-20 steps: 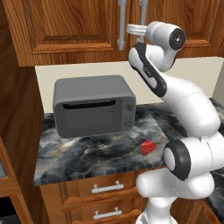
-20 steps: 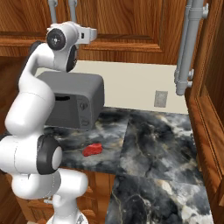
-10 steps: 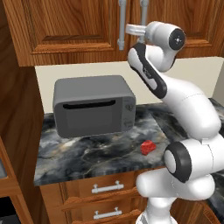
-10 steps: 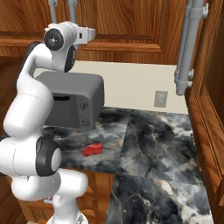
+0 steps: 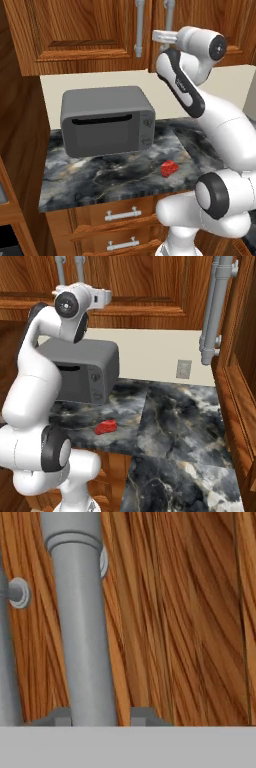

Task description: Retrieve the tupperware from the cabinet, then place the raw meat into the tupperware to avoid contamination.

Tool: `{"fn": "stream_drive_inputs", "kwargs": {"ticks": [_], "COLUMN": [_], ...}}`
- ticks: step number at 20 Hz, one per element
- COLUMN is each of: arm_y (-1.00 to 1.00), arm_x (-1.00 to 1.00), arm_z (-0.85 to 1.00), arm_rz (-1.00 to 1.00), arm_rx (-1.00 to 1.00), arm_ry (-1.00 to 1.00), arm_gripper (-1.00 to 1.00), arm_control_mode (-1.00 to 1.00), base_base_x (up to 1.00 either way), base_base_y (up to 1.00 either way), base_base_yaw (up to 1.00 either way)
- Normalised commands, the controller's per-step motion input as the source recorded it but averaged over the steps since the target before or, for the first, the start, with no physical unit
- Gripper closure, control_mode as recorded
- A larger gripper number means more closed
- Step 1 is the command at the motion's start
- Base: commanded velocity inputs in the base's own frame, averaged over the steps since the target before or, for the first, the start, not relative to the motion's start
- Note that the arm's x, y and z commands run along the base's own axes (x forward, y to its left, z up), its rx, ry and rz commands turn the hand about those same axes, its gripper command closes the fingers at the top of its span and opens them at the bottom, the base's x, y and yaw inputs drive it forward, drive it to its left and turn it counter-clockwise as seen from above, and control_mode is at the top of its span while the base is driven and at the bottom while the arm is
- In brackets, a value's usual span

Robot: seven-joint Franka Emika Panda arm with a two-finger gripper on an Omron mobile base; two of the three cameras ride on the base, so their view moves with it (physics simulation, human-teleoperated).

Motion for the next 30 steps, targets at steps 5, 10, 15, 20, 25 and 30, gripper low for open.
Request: {"fn": "stream_drive_inputs", "kwargs": {"ticks": [5,10,15,20,25,30], "arm_y": [-0.70,-0.77,-0.80,-0.91,-1.00,-1.00], "arm_x": [-0.58,-0.68,-0.72,-0.72,-0.66,-0.58], "arm_z": [0.26,0.25,0.24,0.11,0.00,0.00], "arm_rz": [0.03,0.01,0.00,0.00,0.00,0.00], "arm_rx": [-0.02,-0.03,-0.05,-0.02,0.03,0.07], "arm_ry": [0.00,0.00,0.00,0.00,0.00,0.01], "arm_gripper": [1.00,1.00,1.00,1.00,1.00,1.00], "arm_control_mode": [-1.00,-1.00,-1.00,-1.00,-1.00,-1.00], "base_base_x": [0.00,0.00,0.00,0.00,0.00,0.00], "base_base_y": [0.00,0.00,0.00,0.00,0.00,0.00], "base_base_yaw": [0.00,0.00,0.00,0.00,0.00,0.00]}}
